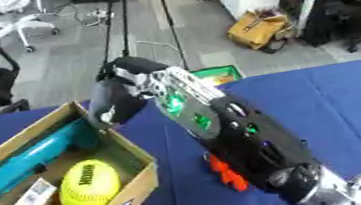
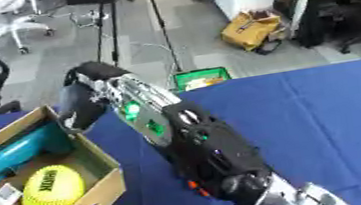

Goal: Pick up objects on the table and place them in the box.

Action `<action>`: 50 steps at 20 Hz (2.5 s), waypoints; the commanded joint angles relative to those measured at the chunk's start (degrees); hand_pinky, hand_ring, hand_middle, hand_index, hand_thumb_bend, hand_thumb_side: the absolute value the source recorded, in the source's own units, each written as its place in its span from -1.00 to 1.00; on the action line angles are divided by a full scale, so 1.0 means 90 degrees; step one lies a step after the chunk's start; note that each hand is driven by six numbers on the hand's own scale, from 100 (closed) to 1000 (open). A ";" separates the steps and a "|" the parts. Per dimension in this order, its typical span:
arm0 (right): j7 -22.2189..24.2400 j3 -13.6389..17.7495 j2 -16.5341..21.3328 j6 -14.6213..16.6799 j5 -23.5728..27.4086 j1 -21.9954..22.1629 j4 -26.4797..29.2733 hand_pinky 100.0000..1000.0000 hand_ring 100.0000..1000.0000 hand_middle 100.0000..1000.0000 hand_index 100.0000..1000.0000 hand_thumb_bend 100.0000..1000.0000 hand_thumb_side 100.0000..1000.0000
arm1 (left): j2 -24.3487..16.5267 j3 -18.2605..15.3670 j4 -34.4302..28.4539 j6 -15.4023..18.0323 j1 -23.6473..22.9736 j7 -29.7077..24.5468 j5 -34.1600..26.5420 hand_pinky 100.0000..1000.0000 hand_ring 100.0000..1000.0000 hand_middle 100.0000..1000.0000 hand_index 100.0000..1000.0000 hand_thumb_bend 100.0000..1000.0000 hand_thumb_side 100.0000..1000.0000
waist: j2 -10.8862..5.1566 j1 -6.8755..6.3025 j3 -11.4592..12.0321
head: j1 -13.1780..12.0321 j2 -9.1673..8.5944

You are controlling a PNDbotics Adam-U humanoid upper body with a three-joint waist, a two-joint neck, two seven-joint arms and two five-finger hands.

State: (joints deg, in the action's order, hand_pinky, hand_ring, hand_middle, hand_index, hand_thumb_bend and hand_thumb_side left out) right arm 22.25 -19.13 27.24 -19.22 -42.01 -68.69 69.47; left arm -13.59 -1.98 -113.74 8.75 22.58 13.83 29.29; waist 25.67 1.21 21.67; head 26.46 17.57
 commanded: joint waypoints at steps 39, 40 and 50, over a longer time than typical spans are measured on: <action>0.0547 -0.0007 -0.0008 -0.0965 -0.0231 -0.0063 0.2485 -1.00 -0.21 -0.25 -0.20 -1.00 -0.53 | -0.0049 -0.0048 -0.0094 0.0010 -0.0055 -0.0019 -0.0050 1.00 0.81 0.93 0.68 -1.00 0.61 | -0.0415 -0.0187 -0.0163 | 0.0217 -0.0032; 0.0555 -0.0004 -0.0003 -0.0973 -0.0230 -0.0060 0.2509 -1.00 -0.21 -0.25 -0.20 -1.00 -0.53 | -0.0049 -0.0048 -0.0094 0.0011 -0.0054 -0.0018 -0.0050 1.00 0.81 0.93 0.68 -1.00 0.62 | -0.0419 -0.0187 -0.0163 | 0.0221 -0.0026; 0.0495 -0.0023 -0.0063 -0.1014 -0.0274 -0.0071 0.2450 -1.00 -0.22 -0.26 -0.21 -1.00 -0.52 | -0.0034 -0.0041 -0.0094 0.0029 -0.0021 -0.0012 -0.0060 1.00 0.81 0.93 0.68 -1.00 0.61 | -0.0404 -0.0176 -0.0116 | 0.0292 -0.0035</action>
State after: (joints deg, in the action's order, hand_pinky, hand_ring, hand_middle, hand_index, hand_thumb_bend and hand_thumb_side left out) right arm 27.05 -19.82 26.12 -28.30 -43.94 -68.07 90.93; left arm -13.11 -1.98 -113.74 8.80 21.77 13.69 28.96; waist 23.67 -0.16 20.52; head 28.85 17.39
